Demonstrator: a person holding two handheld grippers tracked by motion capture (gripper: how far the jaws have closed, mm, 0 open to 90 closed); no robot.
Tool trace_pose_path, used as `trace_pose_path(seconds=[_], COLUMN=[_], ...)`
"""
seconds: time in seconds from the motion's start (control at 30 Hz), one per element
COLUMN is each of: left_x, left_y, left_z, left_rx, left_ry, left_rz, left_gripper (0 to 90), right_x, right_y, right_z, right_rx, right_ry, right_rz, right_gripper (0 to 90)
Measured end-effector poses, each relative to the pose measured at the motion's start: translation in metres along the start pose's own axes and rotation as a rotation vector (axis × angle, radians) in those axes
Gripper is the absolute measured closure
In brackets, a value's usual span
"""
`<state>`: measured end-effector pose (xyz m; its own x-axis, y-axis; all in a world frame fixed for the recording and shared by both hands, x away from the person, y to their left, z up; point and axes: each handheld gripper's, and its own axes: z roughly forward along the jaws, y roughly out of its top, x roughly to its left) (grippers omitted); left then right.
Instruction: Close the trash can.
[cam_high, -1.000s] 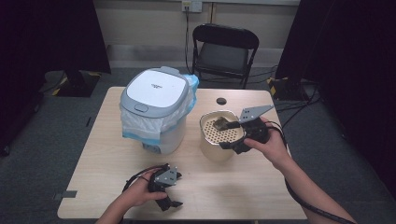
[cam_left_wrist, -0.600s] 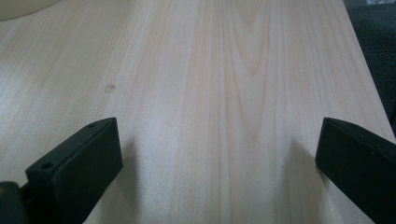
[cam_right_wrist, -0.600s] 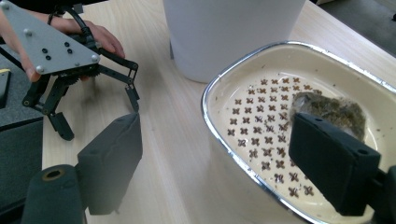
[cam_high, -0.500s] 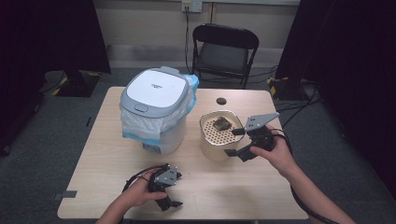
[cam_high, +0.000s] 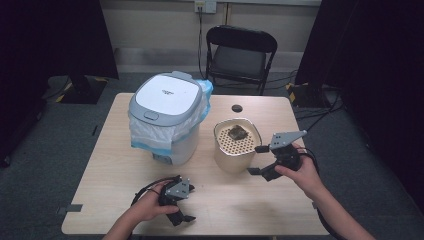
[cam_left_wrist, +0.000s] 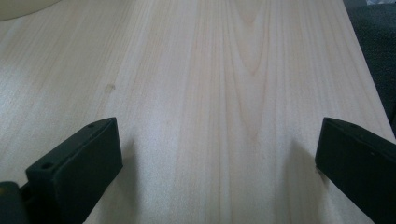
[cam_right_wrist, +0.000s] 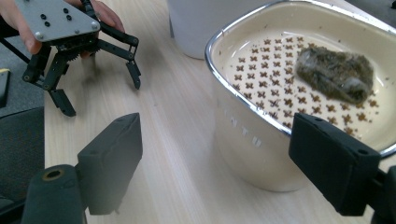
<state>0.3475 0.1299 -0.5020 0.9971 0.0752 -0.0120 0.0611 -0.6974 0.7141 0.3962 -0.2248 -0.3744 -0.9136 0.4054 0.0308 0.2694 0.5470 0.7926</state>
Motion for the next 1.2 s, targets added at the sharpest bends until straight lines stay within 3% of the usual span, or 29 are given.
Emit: trace_pose_path(seconds=[0.53,1.2], left_x=[0.000,0.000], left_y=[0.000,0.000], left_z=[0.000,0.000], left_rx=[0.000,-0.001], left_ry=[0.000,0.000], left_rz=[0.000,0.000], left_gripper=[0.0,0.0], right_x=[0.003,-0.004], right_y=[-0.029,-0.064], right_z=[0.006,0.015], right_rx=[0.036,0.032], right_ry=[-0.010,-0.015], right_rz=[0.007,0.068], right_gripper=[17.4,17.3])
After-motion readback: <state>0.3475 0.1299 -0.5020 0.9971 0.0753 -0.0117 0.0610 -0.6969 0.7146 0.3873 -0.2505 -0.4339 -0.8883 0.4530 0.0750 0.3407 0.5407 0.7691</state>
